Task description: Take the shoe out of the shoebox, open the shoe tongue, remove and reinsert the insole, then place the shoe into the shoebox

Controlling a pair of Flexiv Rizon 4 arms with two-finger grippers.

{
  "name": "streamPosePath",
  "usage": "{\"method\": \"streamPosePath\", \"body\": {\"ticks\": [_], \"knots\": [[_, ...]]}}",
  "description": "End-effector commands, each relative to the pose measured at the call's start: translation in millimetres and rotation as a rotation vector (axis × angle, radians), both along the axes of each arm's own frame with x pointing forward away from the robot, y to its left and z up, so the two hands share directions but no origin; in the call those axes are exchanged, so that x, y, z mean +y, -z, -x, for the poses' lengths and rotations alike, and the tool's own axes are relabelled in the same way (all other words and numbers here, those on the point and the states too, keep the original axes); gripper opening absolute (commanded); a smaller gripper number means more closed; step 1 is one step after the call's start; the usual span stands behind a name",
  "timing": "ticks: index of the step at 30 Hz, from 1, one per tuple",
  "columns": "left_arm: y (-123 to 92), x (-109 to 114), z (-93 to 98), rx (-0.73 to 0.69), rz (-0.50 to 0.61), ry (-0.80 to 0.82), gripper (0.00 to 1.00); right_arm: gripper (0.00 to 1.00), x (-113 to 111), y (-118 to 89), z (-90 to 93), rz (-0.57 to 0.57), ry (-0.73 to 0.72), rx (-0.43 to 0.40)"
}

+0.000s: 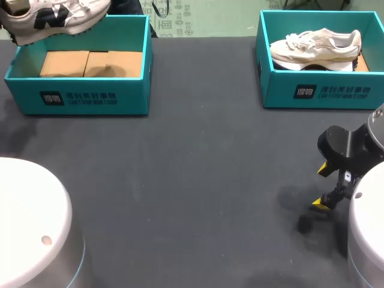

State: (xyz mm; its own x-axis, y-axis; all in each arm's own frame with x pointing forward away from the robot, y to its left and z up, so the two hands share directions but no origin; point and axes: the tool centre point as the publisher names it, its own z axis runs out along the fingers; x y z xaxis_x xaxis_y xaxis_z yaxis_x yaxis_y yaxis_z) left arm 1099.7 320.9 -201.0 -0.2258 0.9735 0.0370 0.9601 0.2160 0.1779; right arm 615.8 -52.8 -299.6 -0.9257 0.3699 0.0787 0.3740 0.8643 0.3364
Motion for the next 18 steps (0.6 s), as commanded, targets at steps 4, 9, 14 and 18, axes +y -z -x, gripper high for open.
{"method": "streamPosePath", "body": {"ticks": [4,9,14,18], "knots": [[14,-7,9.1,0.001,-0.037,0.045,0.00,1.00,0,0,1.8,0.001,0.001,-0.003],[30,-12,21.6,0.021,-0.067,0.092,0.00,1.00,0,0,1.8,0.001,0.001,-0.003],[42,-16,34.3,0.042,-0.083,0.125,0.00,1.00,0,0,1.8,0.001,0.001,-0.003],[53,-19,43.5,0.055,-0.096,0.148,0.00,1.00,0,0,1.8,0.001,0.001,-0.003]]}}
